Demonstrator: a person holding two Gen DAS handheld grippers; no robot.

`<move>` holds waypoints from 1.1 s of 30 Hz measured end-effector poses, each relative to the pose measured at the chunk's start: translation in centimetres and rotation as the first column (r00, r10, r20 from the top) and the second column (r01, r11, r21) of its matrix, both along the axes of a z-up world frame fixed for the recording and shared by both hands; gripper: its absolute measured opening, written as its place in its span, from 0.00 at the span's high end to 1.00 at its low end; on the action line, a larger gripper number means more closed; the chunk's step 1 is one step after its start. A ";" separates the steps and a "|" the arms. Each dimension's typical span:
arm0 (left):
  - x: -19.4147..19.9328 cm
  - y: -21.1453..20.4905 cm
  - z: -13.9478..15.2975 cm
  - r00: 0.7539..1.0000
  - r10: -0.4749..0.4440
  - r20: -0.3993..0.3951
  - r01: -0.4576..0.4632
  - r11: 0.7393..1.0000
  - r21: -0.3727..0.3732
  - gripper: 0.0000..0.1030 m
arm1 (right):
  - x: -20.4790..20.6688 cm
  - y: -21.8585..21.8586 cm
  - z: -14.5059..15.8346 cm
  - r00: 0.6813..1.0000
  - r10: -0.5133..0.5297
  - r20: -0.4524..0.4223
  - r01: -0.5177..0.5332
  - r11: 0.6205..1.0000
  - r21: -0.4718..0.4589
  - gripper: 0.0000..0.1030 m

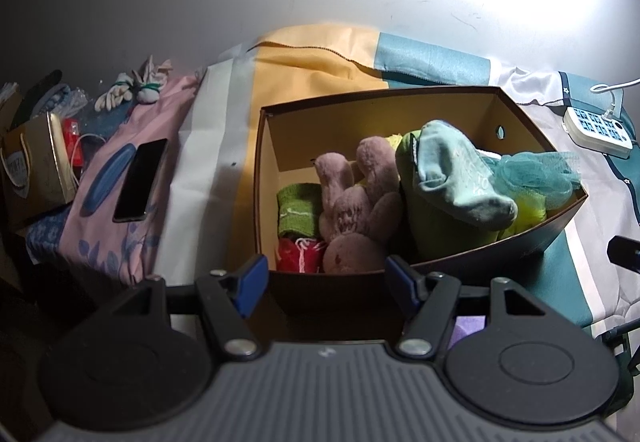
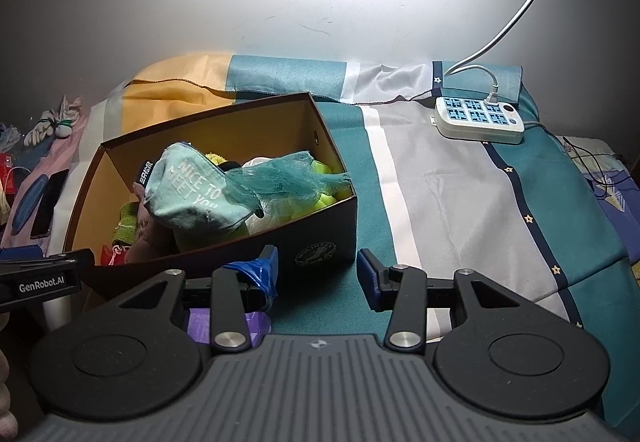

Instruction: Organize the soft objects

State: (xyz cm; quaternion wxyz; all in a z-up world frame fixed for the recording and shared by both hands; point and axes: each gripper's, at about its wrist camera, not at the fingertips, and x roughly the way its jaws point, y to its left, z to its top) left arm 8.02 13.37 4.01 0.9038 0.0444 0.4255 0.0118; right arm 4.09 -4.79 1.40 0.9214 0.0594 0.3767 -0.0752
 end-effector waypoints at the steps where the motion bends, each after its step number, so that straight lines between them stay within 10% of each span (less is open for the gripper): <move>1: 0.0 0.0 0.0 1.000 0.000 0.000 0.000 1.000 0.000 0.34 | 0.0 0.0 0.0 1.000 0.001 0.001 -0.001 1.000 0.000 0.73; 33: -0.2 -0.5 -0.7 0.999 -0.007 -0.041 0.007 1.000 -0.006 0.34 | 0.0 0.0 -0.4 1.000 0.009 -0.010 -0.009 1.000 -0.002 0.73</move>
